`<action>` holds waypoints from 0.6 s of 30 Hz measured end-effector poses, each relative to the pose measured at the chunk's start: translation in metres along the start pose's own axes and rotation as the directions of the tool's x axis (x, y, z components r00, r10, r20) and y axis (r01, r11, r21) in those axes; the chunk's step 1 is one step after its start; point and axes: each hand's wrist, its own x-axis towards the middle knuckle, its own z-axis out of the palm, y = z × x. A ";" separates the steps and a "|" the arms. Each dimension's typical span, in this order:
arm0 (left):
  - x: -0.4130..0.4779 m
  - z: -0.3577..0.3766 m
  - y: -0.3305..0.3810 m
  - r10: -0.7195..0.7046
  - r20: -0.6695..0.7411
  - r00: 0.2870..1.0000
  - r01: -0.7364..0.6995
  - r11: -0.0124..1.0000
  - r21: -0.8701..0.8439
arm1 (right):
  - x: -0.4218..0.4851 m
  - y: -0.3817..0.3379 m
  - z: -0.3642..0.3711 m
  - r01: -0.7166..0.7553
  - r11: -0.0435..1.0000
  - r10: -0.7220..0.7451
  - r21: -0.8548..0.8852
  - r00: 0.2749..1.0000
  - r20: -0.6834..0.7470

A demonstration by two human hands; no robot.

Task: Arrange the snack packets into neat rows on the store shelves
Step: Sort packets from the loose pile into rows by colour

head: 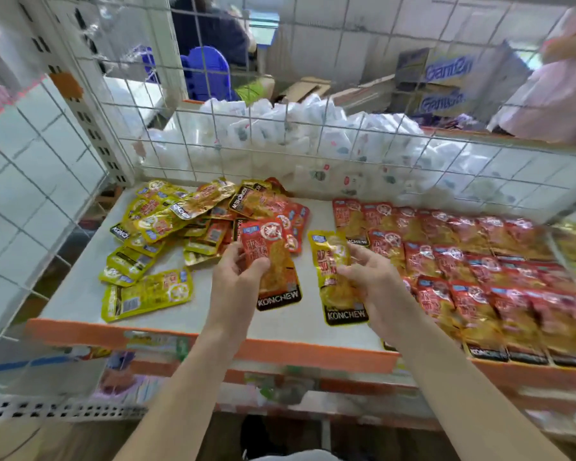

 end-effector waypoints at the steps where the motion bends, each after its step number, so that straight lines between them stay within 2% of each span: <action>1: -0.004 0.011 0.000 -0.002 0.003 1.000 0.002 1.000 0.002 | -0.006 -0.004 -0.010 0.022 1.000 -0.022 0.011 1.000 -0.012; 3: -0.013 0.033 0.000 -0.002 0.015 1.000 0.001 1.000 0.012 | -0.017 -0.011 -0.031 0.076 0.997 -0.075 0.014 0.997 -0.036; 9: -0.055 0.099 -0.003 0.016 0.048 0.999 -0.019 0.998 0.063 | -0.055 -0.027 -0.096 0.139 0.981 -0.160 -0.137 0.974 -0.158; 14: -0.087 0.142 -0.011 0.070 0.033 0.997 -0.075 0.984 0.159 | -0.077 -0.031 -0.142 0.144 0.980 -0.169 -0.139 0.967 -0.189; 18: -0.109 0.165 -0.016 0.104 -0.012 0.995 -0.101 0.984 0.149 | -0.088 -0.034 -0.168 0.137 0.979 -0.162 -0.150 0.972 -0.170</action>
